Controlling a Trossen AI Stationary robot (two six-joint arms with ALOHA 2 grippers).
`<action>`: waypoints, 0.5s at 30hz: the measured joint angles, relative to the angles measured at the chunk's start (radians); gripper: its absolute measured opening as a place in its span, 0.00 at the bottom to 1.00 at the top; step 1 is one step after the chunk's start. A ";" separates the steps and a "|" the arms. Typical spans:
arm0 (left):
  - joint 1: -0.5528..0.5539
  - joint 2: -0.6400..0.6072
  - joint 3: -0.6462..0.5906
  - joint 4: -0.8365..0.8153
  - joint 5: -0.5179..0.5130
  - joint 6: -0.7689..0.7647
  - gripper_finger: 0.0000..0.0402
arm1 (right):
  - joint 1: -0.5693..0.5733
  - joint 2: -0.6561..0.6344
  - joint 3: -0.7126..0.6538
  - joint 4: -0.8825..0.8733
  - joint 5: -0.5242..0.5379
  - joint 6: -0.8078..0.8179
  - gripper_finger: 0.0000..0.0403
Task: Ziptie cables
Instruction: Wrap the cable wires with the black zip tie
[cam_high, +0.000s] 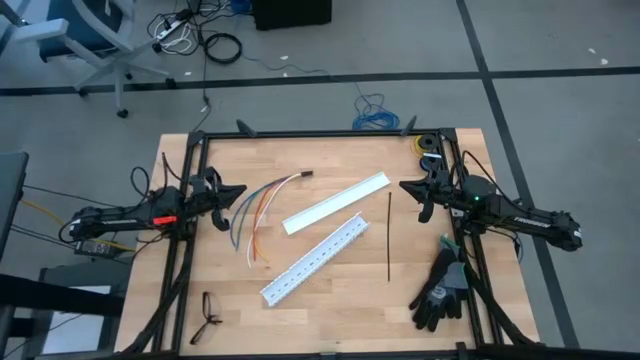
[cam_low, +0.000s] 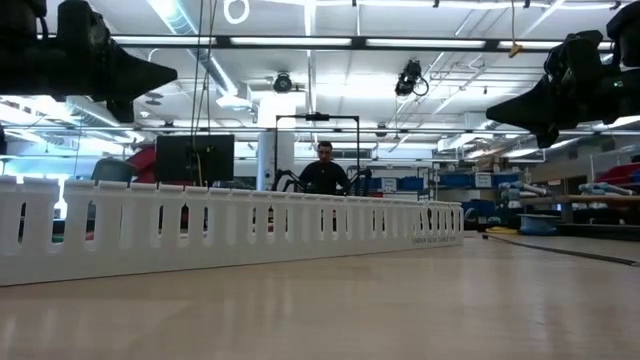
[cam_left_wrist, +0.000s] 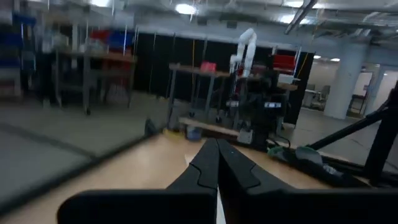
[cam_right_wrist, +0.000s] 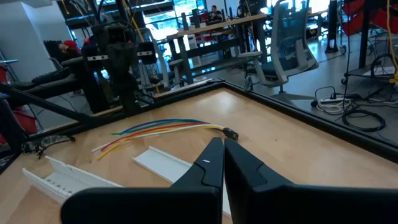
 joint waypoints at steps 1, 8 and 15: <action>0.000 0.017 0.000 -0.018 -0.009 -0.045 0.02 | 0.000 0.000 0.000 0.000 0.000 0.000 0.01; -0.040 0.367 0.000 0.104 -0.115 -0.253 0.01 | 0.000 0.000 0.000 0.000 0.000 0.000 0.01; -0.088 0.868 0.188 0.254 -0.245 -0.243 0.00 | 0.000 0.000 0.000 0.000 0.000 0.000 0.01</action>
